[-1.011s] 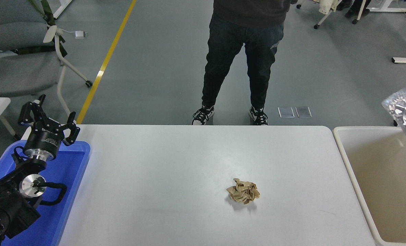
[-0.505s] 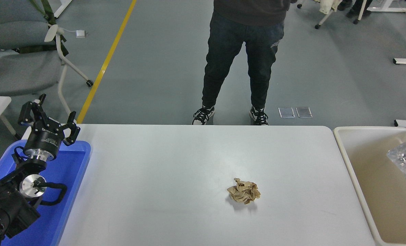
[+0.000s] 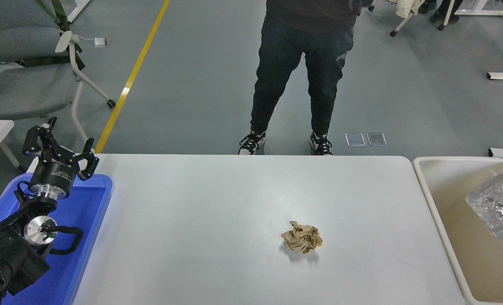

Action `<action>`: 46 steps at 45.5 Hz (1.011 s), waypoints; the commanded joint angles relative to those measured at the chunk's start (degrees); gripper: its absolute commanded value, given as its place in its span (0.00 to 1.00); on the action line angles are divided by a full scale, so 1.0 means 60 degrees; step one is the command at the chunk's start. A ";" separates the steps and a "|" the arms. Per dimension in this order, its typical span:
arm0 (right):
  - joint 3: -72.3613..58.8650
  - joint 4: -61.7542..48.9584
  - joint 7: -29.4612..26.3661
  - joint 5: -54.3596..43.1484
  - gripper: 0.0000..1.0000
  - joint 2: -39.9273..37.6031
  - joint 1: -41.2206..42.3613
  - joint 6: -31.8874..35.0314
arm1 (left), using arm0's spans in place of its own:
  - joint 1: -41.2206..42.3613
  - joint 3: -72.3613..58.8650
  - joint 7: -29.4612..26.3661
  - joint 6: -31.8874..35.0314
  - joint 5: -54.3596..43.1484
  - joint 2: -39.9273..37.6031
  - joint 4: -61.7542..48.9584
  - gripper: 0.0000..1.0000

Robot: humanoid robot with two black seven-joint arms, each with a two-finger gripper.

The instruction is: Clean the table surface

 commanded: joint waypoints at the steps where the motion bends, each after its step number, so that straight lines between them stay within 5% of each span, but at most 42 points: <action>1: -0.0160 -0.0074 -0.0115 0.0306 0.00 0.0221 0.0006 -0.0354 | 0.0001 0.0000 0.0000 0.0000 -0.0005 0.0000 0.0004 1.00; 19: -0.0219 -0.0074 -0.0100 0.0306 0.00 0.0221 0.0006 -0.0383 | 0.0001 0.0000 0.0000 0.0000 -0.0005 0.0000 -0.0010 1.00; 24: -0.0058 -0.0089 -0.0100 0.0306 0.78 0.0192 0.0020 -0.0529 | 0.0015 0.0000 0.0000 0.0000 -0.0005 0.0000 0.0004 1.00; 30: -0.0043 -0.0089 -0.0085 0.0788 0.90 0.0206 0.0020 -0.0559 | 0.0015 0.0000 0.0000 0.0000 -0.0005 0.0000 -0.0010 1.00; 46: -0.0146 -0.0089 -0.0071 0.1625 0.97 -0.0013 0.0049 -0.0500 | 0.0015 0.0000 0.0000 0.0015 -0.0005 0.0000 0.0004 1.00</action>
